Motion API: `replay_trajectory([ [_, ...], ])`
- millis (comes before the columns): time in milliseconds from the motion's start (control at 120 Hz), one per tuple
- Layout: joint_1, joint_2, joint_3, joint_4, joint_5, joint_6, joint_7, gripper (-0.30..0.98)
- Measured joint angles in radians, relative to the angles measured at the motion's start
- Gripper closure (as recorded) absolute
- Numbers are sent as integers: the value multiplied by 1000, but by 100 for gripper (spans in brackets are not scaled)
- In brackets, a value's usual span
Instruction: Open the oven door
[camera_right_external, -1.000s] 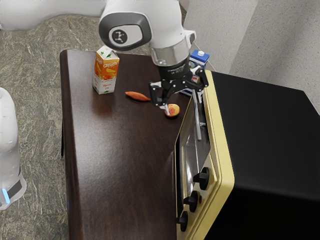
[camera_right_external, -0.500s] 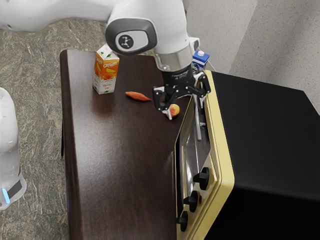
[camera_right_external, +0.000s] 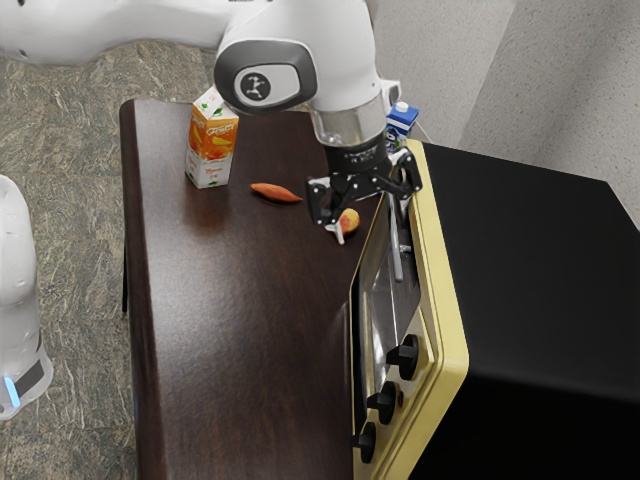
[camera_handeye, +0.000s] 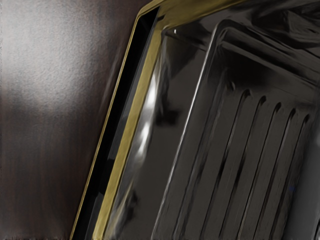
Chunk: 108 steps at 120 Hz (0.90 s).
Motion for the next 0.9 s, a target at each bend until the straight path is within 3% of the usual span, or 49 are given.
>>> replay_trajectory([
  [333, 18, -84, -3, -79, -52, 13, 2, 0],
  [575, 79, -210, -56, -171, -125, 28, 3, 0],
  [900, 82, -350, -63, -290, -209, 34, 5, 0],
])
